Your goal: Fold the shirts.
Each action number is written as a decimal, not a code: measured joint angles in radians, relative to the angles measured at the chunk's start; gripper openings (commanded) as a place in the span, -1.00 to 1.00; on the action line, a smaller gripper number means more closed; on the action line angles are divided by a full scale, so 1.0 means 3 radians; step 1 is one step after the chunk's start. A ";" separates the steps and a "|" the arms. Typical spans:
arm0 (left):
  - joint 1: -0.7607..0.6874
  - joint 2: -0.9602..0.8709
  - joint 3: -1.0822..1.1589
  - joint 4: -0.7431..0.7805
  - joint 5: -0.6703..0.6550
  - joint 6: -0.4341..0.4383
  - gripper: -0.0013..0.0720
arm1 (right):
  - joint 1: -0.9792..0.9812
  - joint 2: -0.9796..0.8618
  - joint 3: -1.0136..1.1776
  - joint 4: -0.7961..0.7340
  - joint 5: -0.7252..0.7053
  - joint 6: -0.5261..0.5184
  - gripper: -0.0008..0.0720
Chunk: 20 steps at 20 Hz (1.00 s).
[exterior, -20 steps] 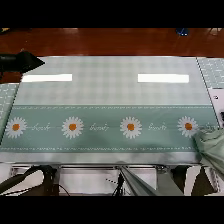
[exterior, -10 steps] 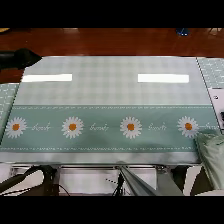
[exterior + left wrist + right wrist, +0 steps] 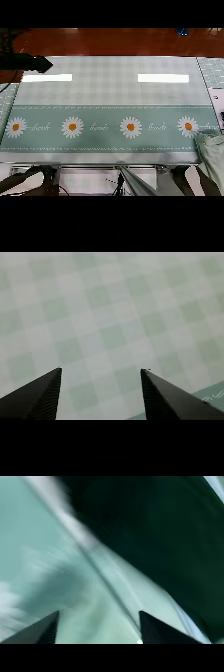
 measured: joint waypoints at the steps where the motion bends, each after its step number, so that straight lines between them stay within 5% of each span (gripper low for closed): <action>1: -0.0148 -0.0006 0.0000 0.0264 -0.0029 -0.0193 0.99 | 0.0318 -0.0117 0.0095 0.0104 -0.0028 0.0025 0.68; 4: -0.0590 -0.0043 0.0000 0.0924 -0.0144 -0.0807 0.99 | 0.1146 -0.0472 0.0259 0.0257 -0.0051 0.0135 0.69; 7: -0.0951 -0.0061 0.0000 0.1236 -0.0315 -0.1119 0.98 | 0.1629 -0.0771 0.0320 0.0411 -0.0023 0.0343 0.68; 20: -0.1336 -0.0074 0.0000 0.1478 -0.0465 -0.1353 0.98 | 0.2038 -0.1043 0.0356 0.0660 -0.0015 0.0519 0.68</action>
